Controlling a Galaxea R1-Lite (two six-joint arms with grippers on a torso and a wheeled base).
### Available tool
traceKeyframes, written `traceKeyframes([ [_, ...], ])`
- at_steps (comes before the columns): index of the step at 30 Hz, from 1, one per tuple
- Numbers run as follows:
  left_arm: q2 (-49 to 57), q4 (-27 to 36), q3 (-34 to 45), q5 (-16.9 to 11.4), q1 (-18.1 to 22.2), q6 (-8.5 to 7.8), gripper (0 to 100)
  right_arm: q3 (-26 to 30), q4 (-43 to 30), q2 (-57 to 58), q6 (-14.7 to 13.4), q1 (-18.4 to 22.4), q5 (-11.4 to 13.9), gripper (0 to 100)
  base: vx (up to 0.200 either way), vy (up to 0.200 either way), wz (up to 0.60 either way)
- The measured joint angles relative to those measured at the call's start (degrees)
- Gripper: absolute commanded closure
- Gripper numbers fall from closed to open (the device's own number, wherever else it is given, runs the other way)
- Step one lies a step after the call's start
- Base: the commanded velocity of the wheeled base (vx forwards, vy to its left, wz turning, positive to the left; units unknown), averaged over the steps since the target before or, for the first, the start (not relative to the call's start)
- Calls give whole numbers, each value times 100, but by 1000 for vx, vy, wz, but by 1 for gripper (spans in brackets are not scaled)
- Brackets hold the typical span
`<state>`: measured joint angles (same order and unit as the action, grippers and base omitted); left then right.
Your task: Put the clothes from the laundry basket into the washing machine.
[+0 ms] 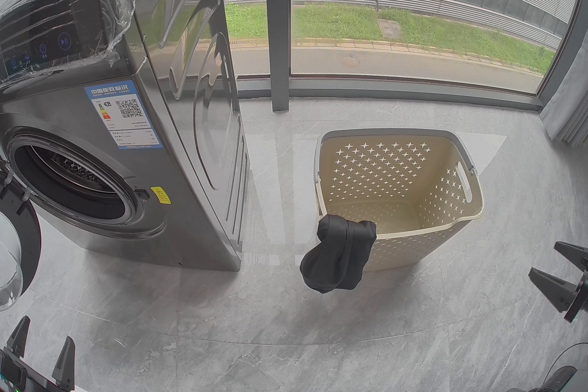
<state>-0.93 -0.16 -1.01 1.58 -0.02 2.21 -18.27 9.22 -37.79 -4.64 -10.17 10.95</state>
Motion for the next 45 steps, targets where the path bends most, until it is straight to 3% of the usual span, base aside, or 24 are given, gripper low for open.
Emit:
traceKeyframes([
  [5,0,0,0,-2,2,-2,0,33,611,-956,-71,-336,2,0,0,0,0],
  [16,0,0,0,-11,2,-10,0,389,2868,-3191,-213,-697,-258,0,0,0,0],
  [29,0,0,0,-20,2,-11,0,-167,3455,-4812,-318,-1499,-887,0,0,0,0],
  [45,0,0,0,-20,2,-11,0,-907,4703,-6615,-483,-1996,-1214,0,0,0,0],
])
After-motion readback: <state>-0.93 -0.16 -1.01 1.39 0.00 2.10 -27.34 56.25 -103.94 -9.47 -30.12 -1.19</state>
